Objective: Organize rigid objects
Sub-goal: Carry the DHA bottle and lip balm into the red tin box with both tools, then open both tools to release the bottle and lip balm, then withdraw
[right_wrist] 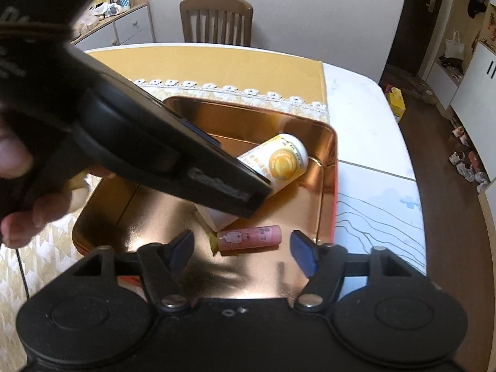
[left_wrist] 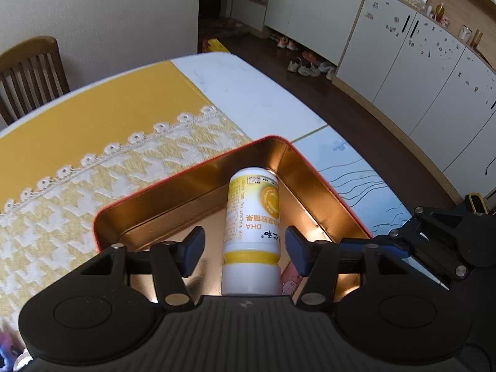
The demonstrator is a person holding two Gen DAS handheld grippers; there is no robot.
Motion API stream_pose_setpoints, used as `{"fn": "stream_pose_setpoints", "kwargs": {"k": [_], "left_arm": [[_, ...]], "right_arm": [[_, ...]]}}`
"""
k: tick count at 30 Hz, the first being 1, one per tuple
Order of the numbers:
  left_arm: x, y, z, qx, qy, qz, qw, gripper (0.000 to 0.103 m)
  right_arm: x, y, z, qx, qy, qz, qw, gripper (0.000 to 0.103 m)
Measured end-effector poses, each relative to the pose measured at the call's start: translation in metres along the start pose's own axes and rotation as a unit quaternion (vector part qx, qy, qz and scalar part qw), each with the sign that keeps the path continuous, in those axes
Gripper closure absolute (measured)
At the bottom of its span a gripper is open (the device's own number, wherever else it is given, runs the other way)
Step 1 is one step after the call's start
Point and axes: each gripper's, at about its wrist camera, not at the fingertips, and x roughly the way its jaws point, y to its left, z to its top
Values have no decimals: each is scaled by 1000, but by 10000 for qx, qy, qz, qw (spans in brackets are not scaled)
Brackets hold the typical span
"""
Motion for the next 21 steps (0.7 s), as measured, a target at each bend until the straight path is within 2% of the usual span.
{"fn": "stream_pose_setpoints", "kwargs": {"k": [13,16,21], "left_arm": [[-68,-13,-19,-14,-628,-80,9980,35],[-86,-15,-29,-51,-832,-31,9965,29],[-112,-14,-47,-211,-1079,-5,9939,26]], "right_arm": [[-44,-2,-5,148,-421,-112,9989,23],[-55,0,-10,160,-540,-114,9983,18],[-68,3,-16,181,-701,-82,9973,12]]}}
